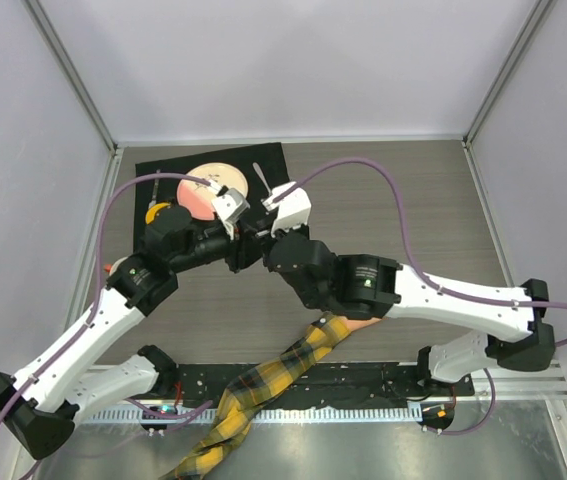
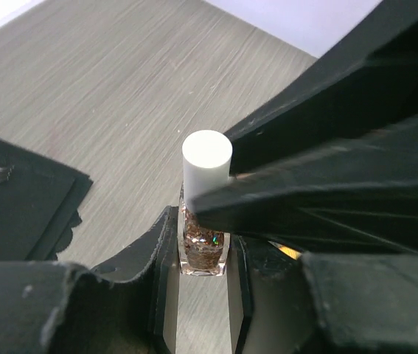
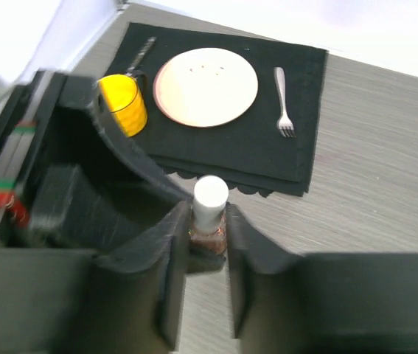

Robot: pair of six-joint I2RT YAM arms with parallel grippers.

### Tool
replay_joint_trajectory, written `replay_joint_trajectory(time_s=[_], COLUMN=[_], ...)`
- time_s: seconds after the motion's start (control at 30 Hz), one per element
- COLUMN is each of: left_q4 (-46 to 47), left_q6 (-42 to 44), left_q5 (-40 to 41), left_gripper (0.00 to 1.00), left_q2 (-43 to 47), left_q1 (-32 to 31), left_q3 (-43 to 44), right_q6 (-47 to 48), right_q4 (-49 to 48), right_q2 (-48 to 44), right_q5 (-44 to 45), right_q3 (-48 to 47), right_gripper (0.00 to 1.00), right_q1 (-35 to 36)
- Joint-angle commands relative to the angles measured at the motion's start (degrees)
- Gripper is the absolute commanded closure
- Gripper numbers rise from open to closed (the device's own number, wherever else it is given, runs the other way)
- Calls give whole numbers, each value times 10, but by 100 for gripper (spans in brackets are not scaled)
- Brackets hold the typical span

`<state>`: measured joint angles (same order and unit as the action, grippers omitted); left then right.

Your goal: Paint the nails

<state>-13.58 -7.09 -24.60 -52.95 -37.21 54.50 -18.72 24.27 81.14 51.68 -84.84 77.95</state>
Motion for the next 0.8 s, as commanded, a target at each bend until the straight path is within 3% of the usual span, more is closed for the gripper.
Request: replay_joint_trajectory(time_s=[0.0, 0.07, 0.13, 0.2, 0.23, 0.27, 0.33, 0.47, 0.6, 0.77], left_q4=[107, 111, 115, 123, 134, 159, 203, 373, 429, 442], left_q6=[21, 22, 15, -5, -17, -49, -94, -223, -296, -307], left_q5=[-32, -77, -114, -191, -223, -254, -349, -441, -472, -481], left_gripper=[100, 100, 100, 100, 100, 100, 100, 100, 100, 100], left_q2=[14, 18, 14, 0, -5, -9, -30, -63, -87, -88], left_q1=[12, 12, 12, 13, 14, 15, 15, 15, 14, 14], left_q3=[3, -1, 3, 10, 10, 11, 8, -12, -15, -17], right_q6=[17, 40, 48, 52, 51, 47, 43, 49, 53, 49], right_q4=[14, 3, -5, -26, -34, -41, -48, -48, -55, -60], right_q2=[-69, -114, -145, -191, -204, -213, -229, -242, -244, -230], right_q5=[-152, -207, -336, -424, -535, -575, -671, -725, -775, -799], right_q3=[4, 19, 36, 75, 88, 106, 113, 112, 108, 104], right_gripper=[53, 45, 39, 37, 35, 34, 34, 33, 35, 44], right_q1=[33, 17, -30, -79, -105, -158, -193, -225, -239, -249])
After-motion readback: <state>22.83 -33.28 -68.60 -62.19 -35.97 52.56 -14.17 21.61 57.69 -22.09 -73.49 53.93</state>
